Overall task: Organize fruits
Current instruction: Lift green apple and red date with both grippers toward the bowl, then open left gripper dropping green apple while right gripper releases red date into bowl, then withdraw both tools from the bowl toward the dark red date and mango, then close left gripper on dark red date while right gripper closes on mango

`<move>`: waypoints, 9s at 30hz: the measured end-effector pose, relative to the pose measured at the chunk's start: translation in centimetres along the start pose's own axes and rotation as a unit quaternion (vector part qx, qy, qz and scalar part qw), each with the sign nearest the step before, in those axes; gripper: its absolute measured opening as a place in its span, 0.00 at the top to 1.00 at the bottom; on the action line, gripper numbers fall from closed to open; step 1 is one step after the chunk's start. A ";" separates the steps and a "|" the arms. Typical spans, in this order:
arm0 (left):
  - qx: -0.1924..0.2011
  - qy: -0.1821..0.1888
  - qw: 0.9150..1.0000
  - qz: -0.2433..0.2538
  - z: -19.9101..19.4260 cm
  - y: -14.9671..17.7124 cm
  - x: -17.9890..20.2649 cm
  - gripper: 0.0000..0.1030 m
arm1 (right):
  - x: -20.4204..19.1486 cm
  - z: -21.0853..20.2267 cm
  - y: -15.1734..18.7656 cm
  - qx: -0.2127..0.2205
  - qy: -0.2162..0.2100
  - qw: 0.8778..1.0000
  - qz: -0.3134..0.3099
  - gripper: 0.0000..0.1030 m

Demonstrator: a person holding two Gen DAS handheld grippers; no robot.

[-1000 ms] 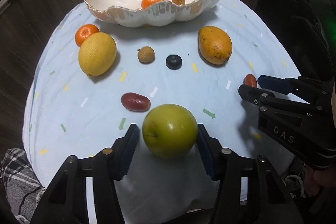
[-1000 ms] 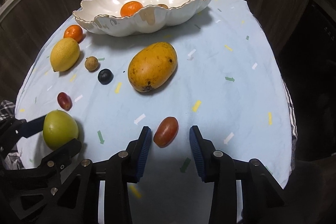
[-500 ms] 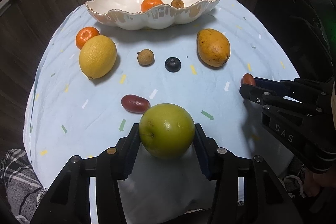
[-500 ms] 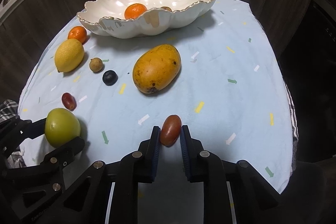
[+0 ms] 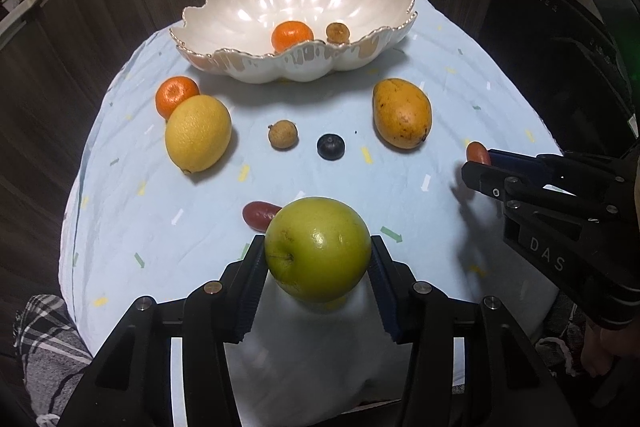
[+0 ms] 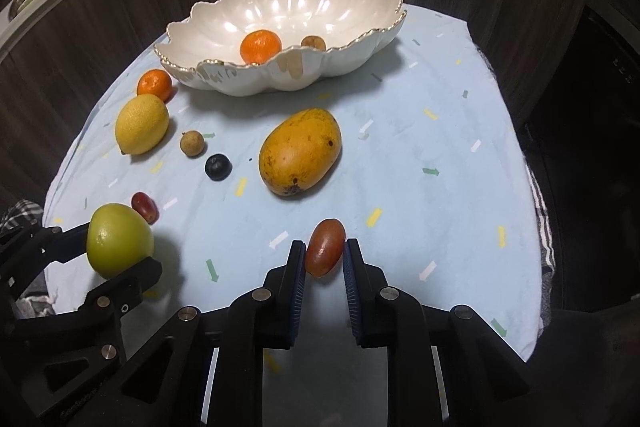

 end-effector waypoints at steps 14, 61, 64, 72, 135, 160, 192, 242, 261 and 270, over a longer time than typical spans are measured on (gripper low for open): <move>0.017 -0.009 1.000 -0.004 -1.8 -1.1 -0.7 0.53 | 0.0 -2.3 -1.8 0.030 0.007 1.000 -0.001 0.80; 0.093 -0.030 0.995 -0.019 -4.9 -12.1 -5.9 0.53 | -0.3 -5.6 -11.9 0.111 0.006 0.994 -0.004 0.80; 0.093 -0.030 0.995 -0.020 -4.5 -12.9 -6.5 0.53 | -0.4 -5.3 -12.6 0.112 0.007 0.994 -0.005 0.80; 0.094 -0.031 0.995 -0.015 -3.5 -14.7 -7.2 0.53 | -0.3 -4.2 -14.3 0.110 0.009 0.994 -0.002 0.80; 0.080 -0.050 0.995 -0.038 -0.5 -17.5 -9.7 0.08 | 0.9 -0.7 -17.5 0.092 0.043 0.995 0.022 0.27; 0.104 -0.053 0.992 -0.048 -4.7 -14.8 -9.7 0.08 | -0.3 -4.8 -15.1 0.110 0.049 0.992 0.033 0.27; 0.106 -0.063 0.990 -0.074 -6.0 -9.6 -10.1 0.09 | -1.7 -5.7 -10.6 0.099 0.053 0.992 0.052 0.27; 0.072 -0.009 0.997 -0.035 0.9 -1.5 -3.5 0.38 | -1.3 0.4 -5.4 0.056 0.037 0.998 0.002 0.27; 0.063 -0.010 0.998 -0.012 3.6 -1.1 -2.9 0.57 | -2.0 2.7 -5.3 0.051 0.031 0.998 -0.005 0.27; 0.060 -0.014 0.998 -0.009 3.9 -1.2 -2.8 0.67 | -1.7 4.4 -5.2 0.032 0.019 0.999 0.003 0.32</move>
Point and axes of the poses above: each gripper's, at about its wrist camera, not at the fingertips, and z roughly the way its jaws point, x to its right, y to its underside, the point moved 4 cm from there along z, roughly the way its jaws point, and after that the axes turned 7 degrees about -x, right-handed, at the moved point
